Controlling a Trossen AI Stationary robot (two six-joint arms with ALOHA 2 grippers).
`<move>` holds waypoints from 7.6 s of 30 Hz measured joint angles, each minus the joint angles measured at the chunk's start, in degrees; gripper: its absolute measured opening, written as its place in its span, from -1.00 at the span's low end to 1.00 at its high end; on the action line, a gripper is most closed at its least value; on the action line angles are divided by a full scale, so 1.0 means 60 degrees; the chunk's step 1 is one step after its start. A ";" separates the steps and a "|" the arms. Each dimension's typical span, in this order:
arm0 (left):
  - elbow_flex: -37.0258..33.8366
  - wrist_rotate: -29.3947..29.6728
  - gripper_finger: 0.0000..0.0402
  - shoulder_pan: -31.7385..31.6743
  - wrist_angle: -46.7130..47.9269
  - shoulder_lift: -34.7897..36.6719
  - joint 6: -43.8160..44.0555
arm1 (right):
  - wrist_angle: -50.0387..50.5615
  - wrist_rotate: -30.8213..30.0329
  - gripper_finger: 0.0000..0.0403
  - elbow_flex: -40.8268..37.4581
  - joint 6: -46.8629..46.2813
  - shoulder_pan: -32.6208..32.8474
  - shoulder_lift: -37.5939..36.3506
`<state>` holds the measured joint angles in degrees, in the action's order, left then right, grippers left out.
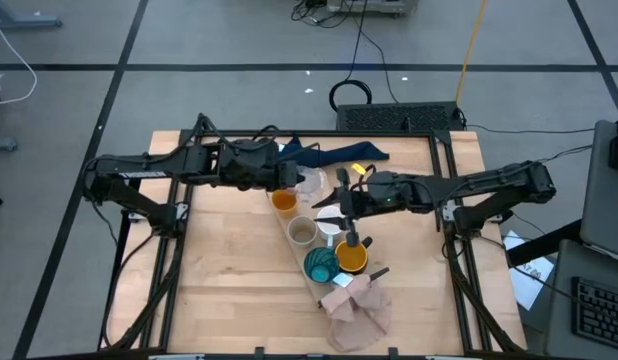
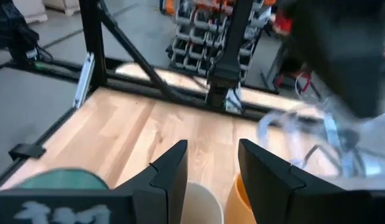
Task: Stack small to large cups/mugs on shelf
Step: Put the transparent mug on the shelf
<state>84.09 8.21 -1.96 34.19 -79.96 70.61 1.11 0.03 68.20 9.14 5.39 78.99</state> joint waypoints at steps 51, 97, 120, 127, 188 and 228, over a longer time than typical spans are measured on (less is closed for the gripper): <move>-0.0025 0.0338 -1.00 0.0401 -0.0432 0.0004 -0.0220 | -0.1097 0.0040 -0.33 -0.0004 -0.0691 -0.0408 0.0661; -0.0007 0.0409 -0.92 0.0407 -0.0944 -0.0011 -0.0112 | -0.0467 0.0044 -0.99 -0.0004 -0.1193 -0.0776 0.0223; 0.0015 0.0208 -0.87 0.0473 -0.1984 0.0084 -0.1755 | -0.1250 0.2223 -1.00 -0.0022 -0.1775 -0.1069 -0.0093; 0.0000 0.0150 -0.87 0.0765 -0.2306 0.0751 -0.4359 | -0.0850 0.3262 -1.00 -0.0509 -0.1839 -0.1940 -0.1486; 0.0000 -0.0469 -0.87 0.1683 -0.3149 0.1759 -0.4737 | -1.5172 0.8513 -1.00 -0.6179 -0.7148 -0.5717 0.3162; 0.0000 0.0481 -0.87 0.0123 0.0916 0.1669 -0.5018 | -1.5180 1.0025 -1.00 -0.3963 -0.7452 -0.6069 0.5844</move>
<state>84.09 11.10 -1.22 39.69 -69.95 40.51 -89.97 60.18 44.42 -35.58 -31.02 114.06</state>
